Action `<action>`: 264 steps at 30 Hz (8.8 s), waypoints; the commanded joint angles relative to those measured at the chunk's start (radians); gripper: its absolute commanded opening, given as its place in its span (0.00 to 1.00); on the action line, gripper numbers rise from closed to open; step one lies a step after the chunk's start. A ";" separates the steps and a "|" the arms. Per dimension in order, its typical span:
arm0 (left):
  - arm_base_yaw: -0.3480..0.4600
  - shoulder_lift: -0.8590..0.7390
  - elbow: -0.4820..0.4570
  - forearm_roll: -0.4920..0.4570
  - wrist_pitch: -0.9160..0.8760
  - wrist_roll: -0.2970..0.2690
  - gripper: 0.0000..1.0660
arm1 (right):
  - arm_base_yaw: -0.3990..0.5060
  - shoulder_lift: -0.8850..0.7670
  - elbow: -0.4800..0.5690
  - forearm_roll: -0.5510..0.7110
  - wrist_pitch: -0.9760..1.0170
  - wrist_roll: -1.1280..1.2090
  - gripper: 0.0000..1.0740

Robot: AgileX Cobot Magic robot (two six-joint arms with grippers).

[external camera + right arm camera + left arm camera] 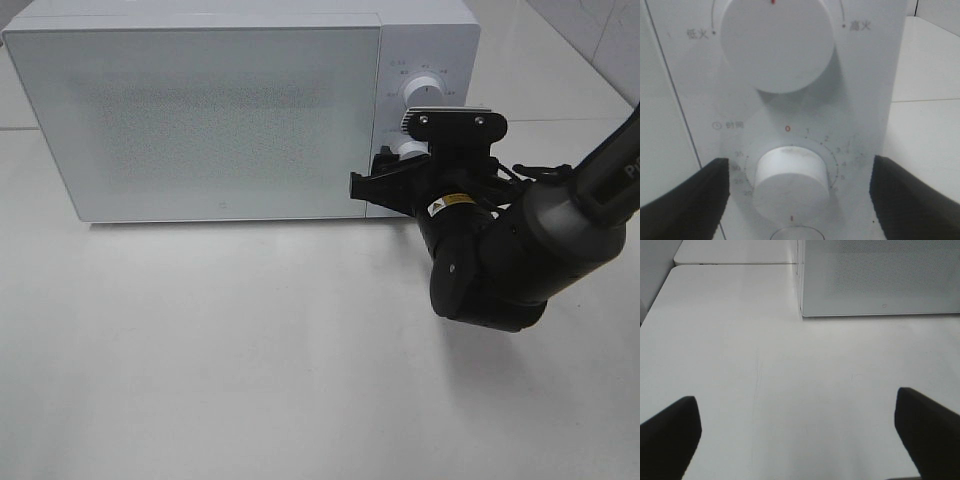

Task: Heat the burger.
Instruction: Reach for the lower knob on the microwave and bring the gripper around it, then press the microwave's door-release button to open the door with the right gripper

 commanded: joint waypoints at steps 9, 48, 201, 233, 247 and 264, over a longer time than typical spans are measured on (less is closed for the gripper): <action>0.004 -0.019 0.000 -0.005 -0.004 -0.006 0.92 | 0.001 -0.008 -0.009 -0.014 -0.138 -0.011 0.68; 0.004 -0.019 0.000 -0.005 -0.004 -0.006 0.92 | 0.001 -0.008 -0.009 -0.060 -0.147 0.245 0.00; 0.004 -0.019 0.000 -0.003 -0.004 -0.006 0.92 | -0.003 -0.477 0.391 -0.241 0.364 1.141 0.66; 0.004 -0.019 0.000 -0.003 -0.004 -0.006 0.92 | -0.003 -0.488 0.133 -0.113 1.262 -0.024 0.66; 0.004 -0.019 0.000 -0.003 -0.004 -0.006 0.92 | -0.003 -0.488 -0.118 -0.365 1.823 -0.038 0.64; 0.004 -0.019 0.000 -0.003 -0.004 -0.006 0.92 | -0.003 -0.515 -0.211 -0.507 2.335 0.052 0.59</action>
